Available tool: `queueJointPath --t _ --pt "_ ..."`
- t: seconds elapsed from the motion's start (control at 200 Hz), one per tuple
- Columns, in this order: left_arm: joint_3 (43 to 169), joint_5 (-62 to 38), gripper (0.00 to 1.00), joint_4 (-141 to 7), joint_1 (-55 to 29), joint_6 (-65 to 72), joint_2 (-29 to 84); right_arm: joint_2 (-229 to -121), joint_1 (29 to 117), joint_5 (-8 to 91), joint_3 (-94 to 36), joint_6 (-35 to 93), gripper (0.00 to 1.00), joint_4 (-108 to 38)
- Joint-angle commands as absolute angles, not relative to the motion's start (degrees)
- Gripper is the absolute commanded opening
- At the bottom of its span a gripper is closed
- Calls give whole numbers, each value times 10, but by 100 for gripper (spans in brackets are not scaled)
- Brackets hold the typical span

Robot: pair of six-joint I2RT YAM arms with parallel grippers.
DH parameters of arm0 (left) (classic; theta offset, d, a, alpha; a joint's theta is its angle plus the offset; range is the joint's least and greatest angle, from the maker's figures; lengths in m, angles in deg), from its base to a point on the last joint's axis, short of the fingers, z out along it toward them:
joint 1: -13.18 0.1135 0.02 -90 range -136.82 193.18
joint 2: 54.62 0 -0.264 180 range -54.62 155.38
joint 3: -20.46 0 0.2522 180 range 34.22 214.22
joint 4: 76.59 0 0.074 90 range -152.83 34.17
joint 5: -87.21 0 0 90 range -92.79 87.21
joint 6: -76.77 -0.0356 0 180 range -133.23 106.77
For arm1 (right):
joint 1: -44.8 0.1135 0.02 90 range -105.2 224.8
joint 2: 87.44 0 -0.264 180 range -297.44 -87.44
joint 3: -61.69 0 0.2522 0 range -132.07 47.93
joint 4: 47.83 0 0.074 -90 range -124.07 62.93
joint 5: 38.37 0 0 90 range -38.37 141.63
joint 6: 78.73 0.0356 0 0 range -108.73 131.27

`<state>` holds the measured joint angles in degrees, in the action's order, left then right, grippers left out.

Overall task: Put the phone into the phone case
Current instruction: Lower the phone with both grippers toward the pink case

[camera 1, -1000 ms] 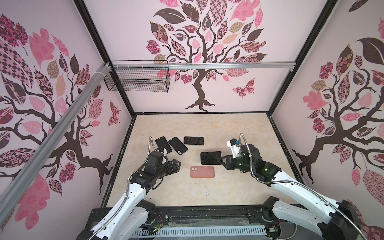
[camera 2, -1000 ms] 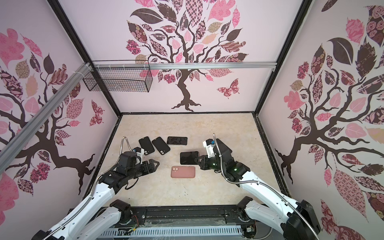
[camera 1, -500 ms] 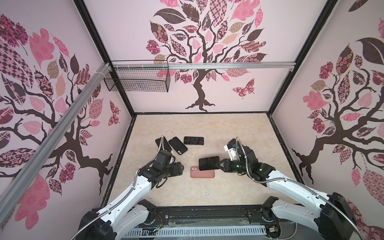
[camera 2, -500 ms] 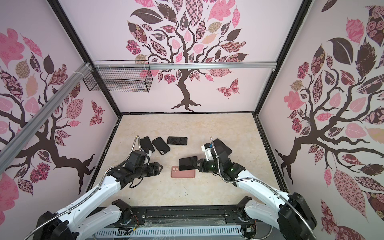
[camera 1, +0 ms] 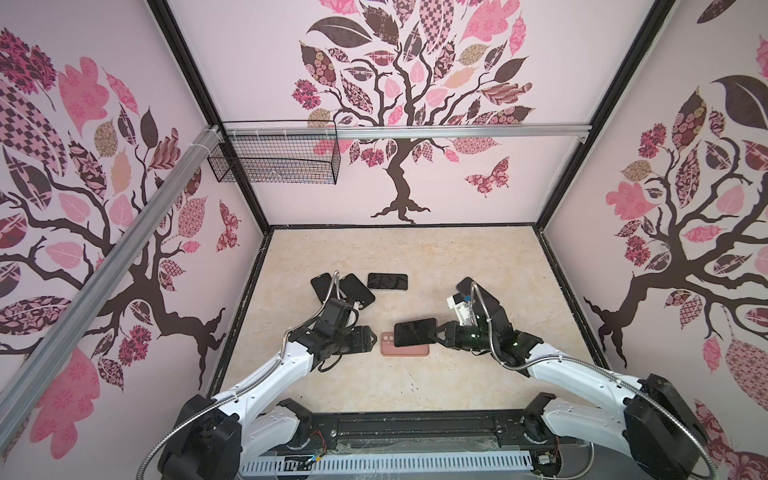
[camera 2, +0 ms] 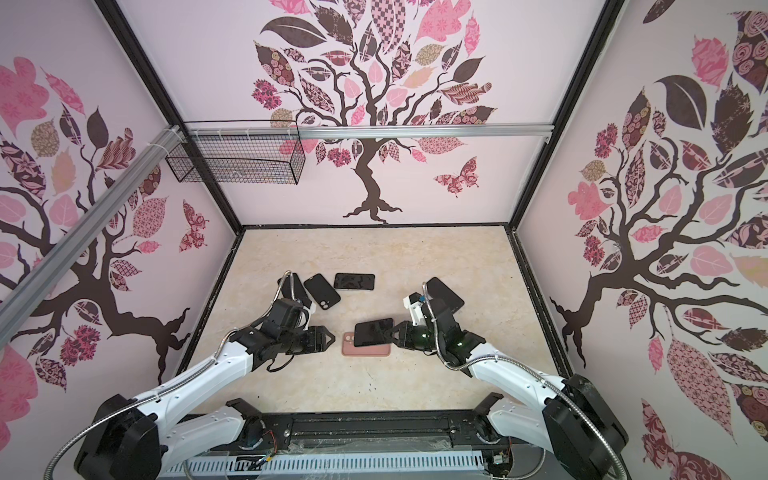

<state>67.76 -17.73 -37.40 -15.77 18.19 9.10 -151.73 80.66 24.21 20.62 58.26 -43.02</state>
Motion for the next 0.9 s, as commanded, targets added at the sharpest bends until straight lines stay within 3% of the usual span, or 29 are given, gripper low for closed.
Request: queueJointPath --t 0.0,0.35,0.895 --pt "698 -202 66 -405 -163 173 103 -1525 805 223 201 600 0 -488" --pt "698 -217 63 -425 -169 170 142 -1557 804 209 214 612 0 -524" --pt "698 -245 48 -460 -171 172 188 -1599 804 194 229 627 0 -577"
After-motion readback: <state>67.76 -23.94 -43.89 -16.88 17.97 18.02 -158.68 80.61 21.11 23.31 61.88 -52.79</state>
